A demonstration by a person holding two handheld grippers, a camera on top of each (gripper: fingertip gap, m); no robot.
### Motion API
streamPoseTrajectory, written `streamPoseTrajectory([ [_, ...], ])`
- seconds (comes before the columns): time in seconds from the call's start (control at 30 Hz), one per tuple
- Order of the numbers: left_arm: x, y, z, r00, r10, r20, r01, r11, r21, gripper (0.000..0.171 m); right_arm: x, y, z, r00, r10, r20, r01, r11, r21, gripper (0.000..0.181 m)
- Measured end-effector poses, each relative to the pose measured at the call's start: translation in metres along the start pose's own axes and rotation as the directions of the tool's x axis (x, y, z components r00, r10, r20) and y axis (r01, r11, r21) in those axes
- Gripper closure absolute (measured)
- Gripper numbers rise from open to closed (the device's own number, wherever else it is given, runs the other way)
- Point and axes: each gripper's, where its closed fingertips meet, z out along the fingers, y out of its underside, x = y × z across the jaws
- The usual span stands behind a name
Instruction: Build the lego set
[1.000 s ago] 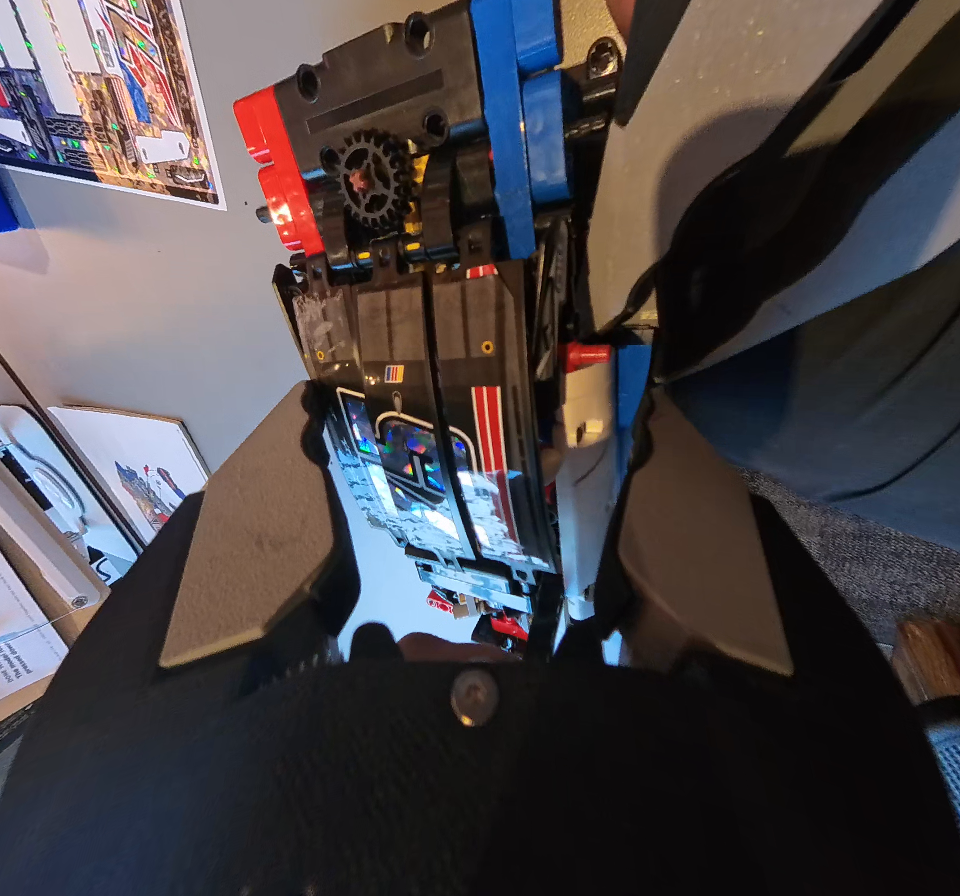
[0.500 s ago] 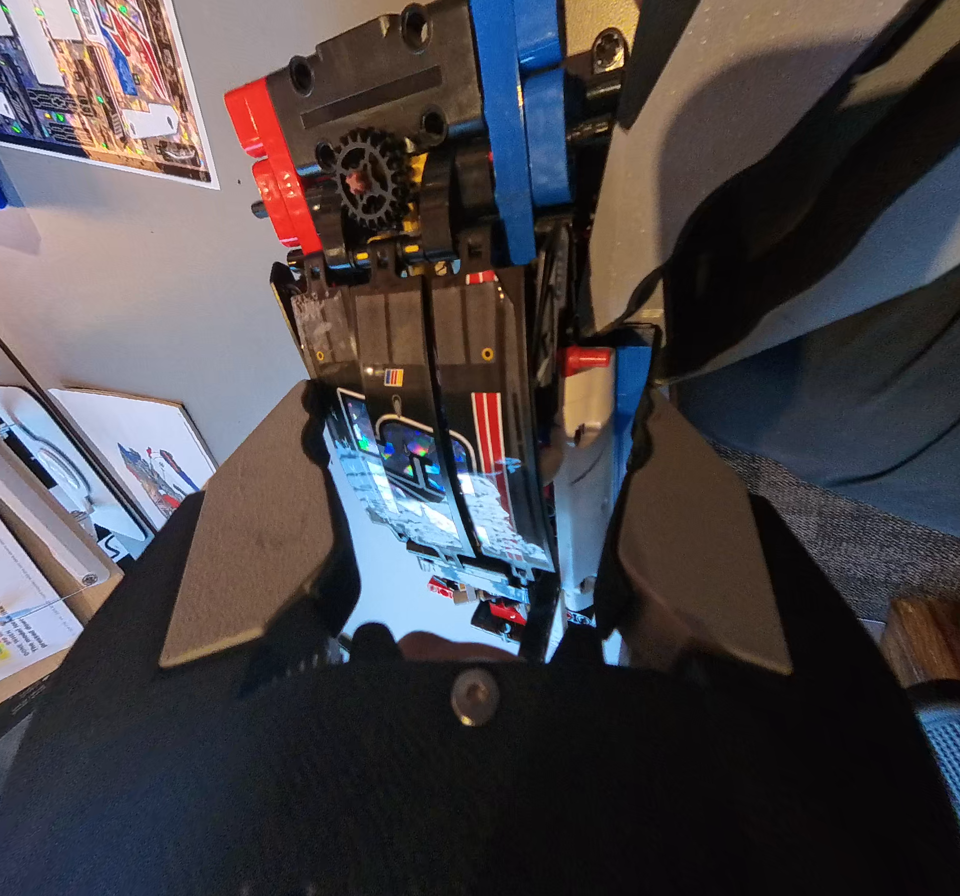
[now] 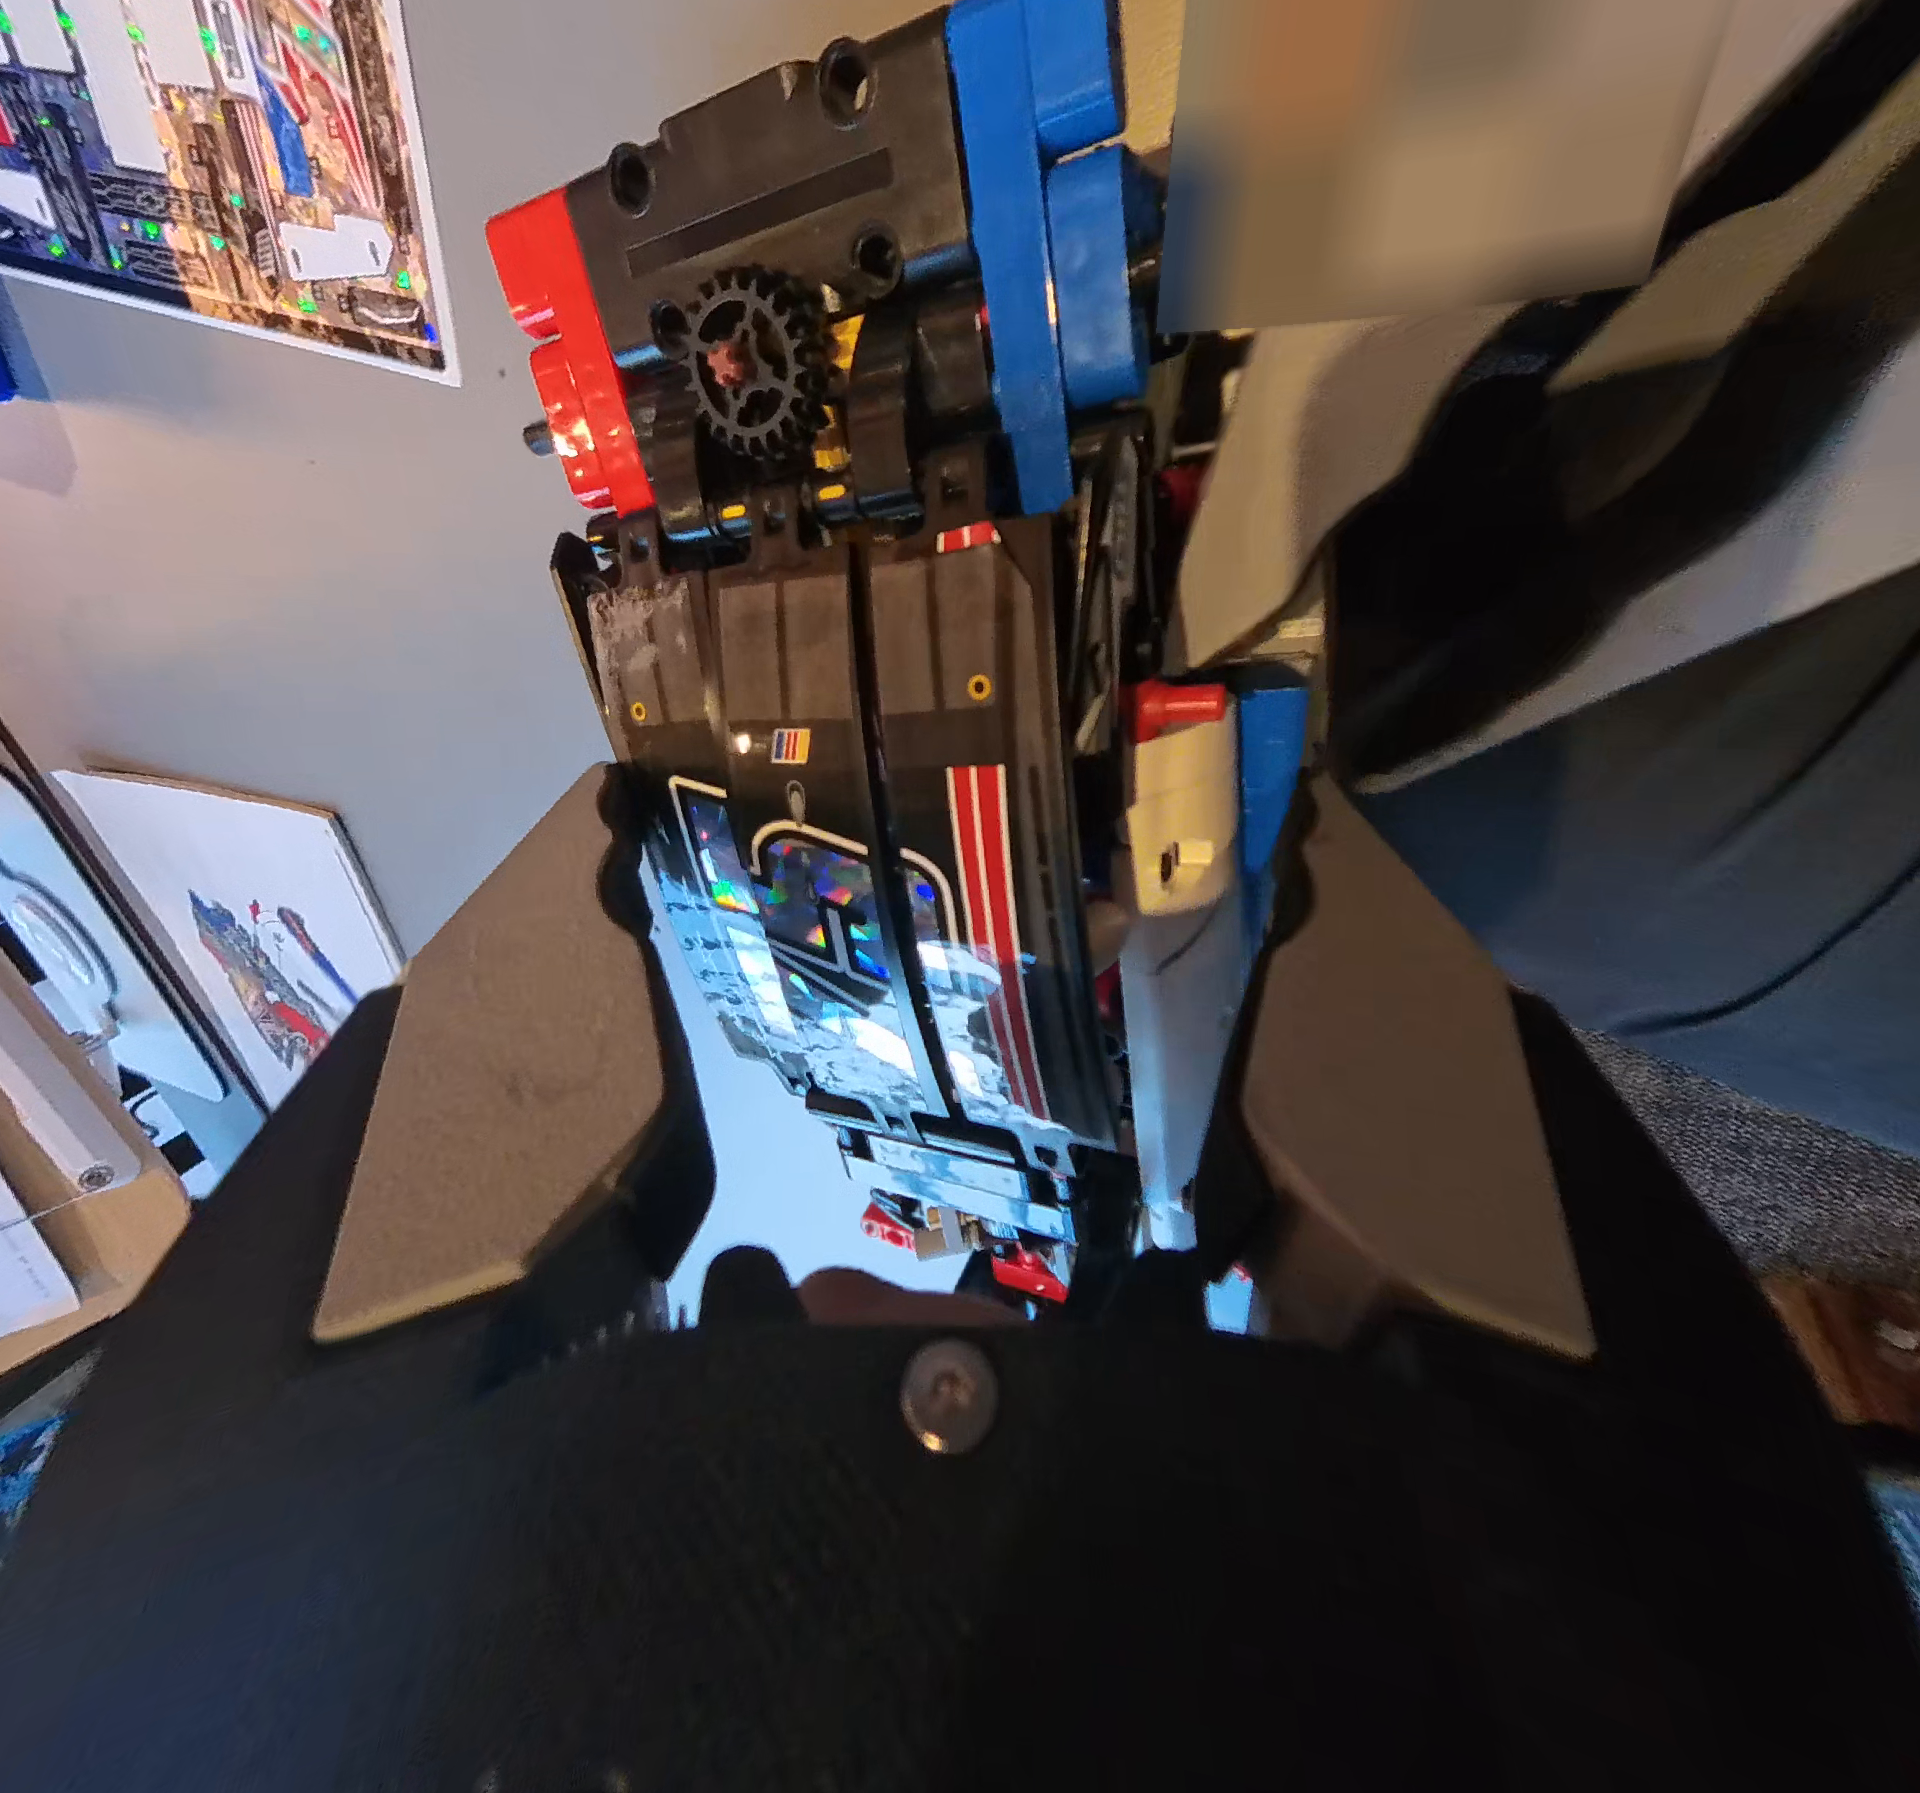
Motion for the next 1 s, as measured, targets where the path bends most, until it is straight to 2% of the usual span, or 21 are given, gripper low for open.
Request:
streamPoseTrajectory([
  [0.1, -0.007, 0.006, 0.002, 0.998, -0.051, 0.021, 0.052, 0.998, -0.037, 0.053, 0.004, -0.011, -0.010, 0.993, -0.084, -0.081, 0.091, 0.991, 0.096, 0.162],
  [0.17, -0.008, 0.006, 0.003, 0.998, -0.067, 0.019, 0.067, 0.998, -0.021, 0.052, 0.006, -0.012, -0.013, 0.993, -0.081, -0.090, 0.091, 0.990, 0.109, 0.165],
  [0.3, -0.009, 0.004, 0.003, 0.996, -0.089, 0.014, 0.089, 0.996, 0.015, 0.052, 0.009, -0.008, -0.012, 0.999, 0.014, -0.045, -0.011, 0.996, 0.084, 0.161],
  [0.4, -0.010, 0.002, 0.002, 0.994, -0.107, 0.013, 0.106, 0.993, 0.049, 0.053, 0.013, 0.004, -0.007, 0.997, 0.004, -0.075, -0.003, 1.000, 0.015, 0.165],
  [0.7, -0.008, 0.005, -0.017, 0.997, -0.075, 0.035, 0.070, 0.988, 0.135, 0.055, 0.012, 0.005, 0.001, 0.994, -0.030, -0.109, 0.026, 0.999, -0.041, 0.172],
  [0.87, -0.008, 0.029, -0.042, 0.989, -0.142, 0.041, 0.133, 0.976, 0.173, 0.056, 0.013, 0.004, 0.000, 0.995, -0.007, -0.100, 0.004, 0.999, -0.033, 0.173],
  [1.0, -0.009, 0.058, -0.046, 0.968, -0.248, 0.044, 0.236, 0.954, 0.185, 0.059, 0.012, 0.003, -0.002, 0.998, 0.020, -0.066, -0.022, 0.999, -0.024, 0.171],
])
